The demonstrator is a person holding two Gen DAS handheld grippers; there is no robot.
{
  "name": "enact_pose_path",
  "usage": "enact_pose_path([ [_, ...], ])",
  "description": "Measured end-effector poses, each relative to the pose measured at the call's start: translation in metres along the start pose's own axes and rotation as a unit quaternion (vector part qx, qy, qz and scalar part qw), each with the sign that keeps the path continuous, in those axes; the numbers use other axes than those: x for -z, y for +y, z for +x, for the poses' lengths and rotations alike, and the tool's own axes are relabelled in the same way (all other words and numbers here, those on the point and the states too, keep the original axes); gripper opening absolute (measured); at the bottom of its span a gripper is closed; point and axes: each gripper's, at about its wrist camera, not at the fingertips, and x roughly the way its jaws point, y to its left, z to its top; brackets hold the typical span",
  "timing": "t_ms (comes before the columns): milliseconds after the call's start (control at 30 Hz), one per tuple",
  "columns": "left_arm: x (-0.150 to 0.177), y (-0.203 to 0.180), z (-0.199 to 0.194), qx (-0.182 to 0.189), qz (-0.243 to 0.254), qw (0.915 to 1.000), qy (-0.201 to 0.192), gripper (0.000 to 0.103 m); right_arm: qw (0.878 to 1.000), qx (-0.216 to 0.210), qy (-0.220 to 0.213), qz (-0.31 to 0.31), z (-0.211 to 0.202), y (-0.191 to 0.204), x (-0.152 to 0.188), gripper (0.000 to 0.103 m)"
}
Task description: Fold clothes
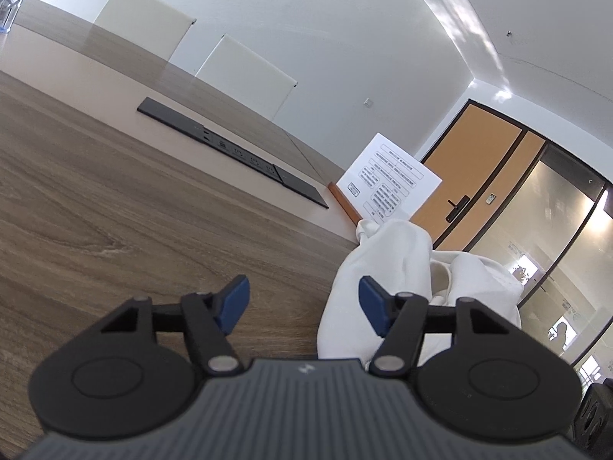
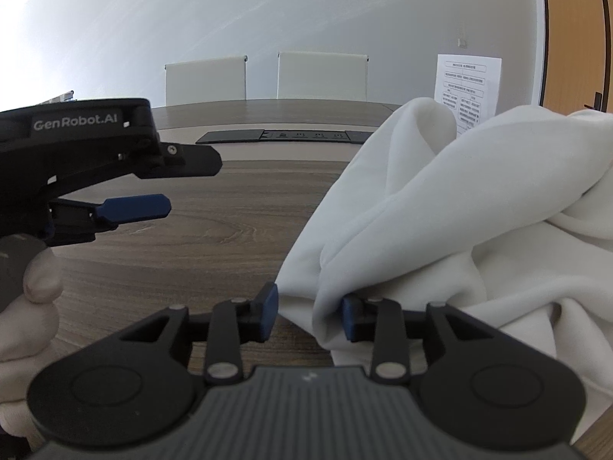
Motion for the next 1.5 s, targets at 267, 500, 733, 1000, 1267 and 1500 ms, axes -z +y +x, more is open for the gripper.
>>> enact_pose_path([
  [267,0.002,0.003,0.006,-0.011,-0.004,0.9996,0.024,0.002,1.000,0.001,-0.002,-0.006,0.004,-0.004,-0.006,0.041],
  [500,0.002,0.009,0.010,-0.041,-0.014,0.9983,0.039,0.000,1.000,-0.016,-0.018,0.017,-0.008,-0.032,-0.031,0.013],
  [733,0.003,0.007,0.007,-0.030,-0.015,0.9987,0.040,0.005,0.989,0.011,-0.150,0.010,-0.054,-0.047,-0.073,0.012],
  [1000,0.007,-0.003,0.004,0.004,0.005,0.9993,0.035,0.042,0.966,0.080,-0.246,0.017,-0.083,-0.070,-0.108,0.010],
  [1267,0.012,-0.014,0.007,0.015,0.033,0.9986,0.037,0.052,0.922,0.198,-0.199,0.267,-0.077,-0.172,-0.136,0.015],
  [1500,0.013,-0.012,0.013,0.006,0.022,0.9986,0.048,0.061,0.920,0.196,-0.182,0.286,-0.069,-0.171,-0.128,0.043],
])
